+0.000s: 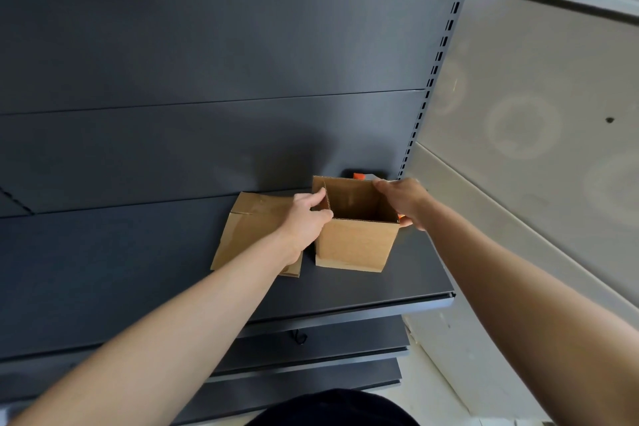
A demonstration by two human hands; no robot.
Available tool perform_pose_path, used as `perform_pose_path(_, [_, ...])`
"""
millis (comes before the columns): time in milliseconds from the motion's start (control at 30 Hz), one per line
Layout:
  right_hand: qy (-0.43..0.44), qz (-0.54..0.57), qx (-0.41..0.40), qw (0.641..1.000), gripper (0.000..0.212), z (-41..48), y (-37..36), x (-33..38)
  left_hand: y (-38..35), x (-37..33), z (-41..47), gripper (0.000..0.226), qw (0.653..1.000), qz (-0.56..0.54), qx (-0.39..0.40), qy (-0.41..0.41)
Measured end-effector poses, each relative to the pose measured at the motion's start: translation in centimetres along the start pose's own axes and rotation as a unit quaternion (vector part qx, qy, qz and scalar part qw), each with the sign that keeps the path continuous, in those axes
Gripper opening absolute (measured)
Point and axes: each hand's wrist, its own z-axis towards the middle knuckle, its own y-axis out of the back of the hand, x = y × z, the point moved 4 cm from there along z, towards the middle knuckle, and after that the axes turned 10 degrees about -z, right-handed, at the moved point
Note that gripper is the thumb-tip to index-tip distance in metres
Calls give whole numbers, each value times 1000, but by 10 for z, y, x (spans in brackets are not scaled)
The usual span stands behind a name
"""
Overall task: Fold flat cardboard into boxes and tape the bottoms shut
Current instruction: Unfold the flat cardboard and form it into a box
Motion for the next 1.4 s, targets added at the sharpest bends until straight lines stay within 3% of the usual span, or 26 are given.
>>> perform_pose_path(200, [1,58,55,997,39,-3,1,-4,-3,5,-1,47,996,-42,59,59])
perform_pose_path(333, [9,191,169,967,29,-6,6,-16,-2,7,1,55,995,-28,79,58])
perform_pose_path(467, [18,236,200,951,17,-7,7,-26,-4,6,2,61,992,-19,104,66])
perform_pose_path(567, [12,216,193,957,21,-6,5,-26,-5,8,3,62,990,-20,124,71])
perform_pose_path(733, [6,78,161,984,50,2,0,-19,-2,10,6,65,986,-22,144,75])
perform_pose_path(1067, [3,22,111,994,41,13,-10,-16,7,12,14,72,980,-60,168,86])
perform_pose_path(1200, [-10,42,114,993,39,13,-6,-20,7,9,20,59,989,-49,122,64])
perform_pose_path(1333, [-30,106,177,978,19,4,-4,-23,3,10,25,41,999,12,49,16])
perform_pose_path(1400, [-38,144,199,969,26,0,-3,-22,0,12,26,37,997,69,4,-28])
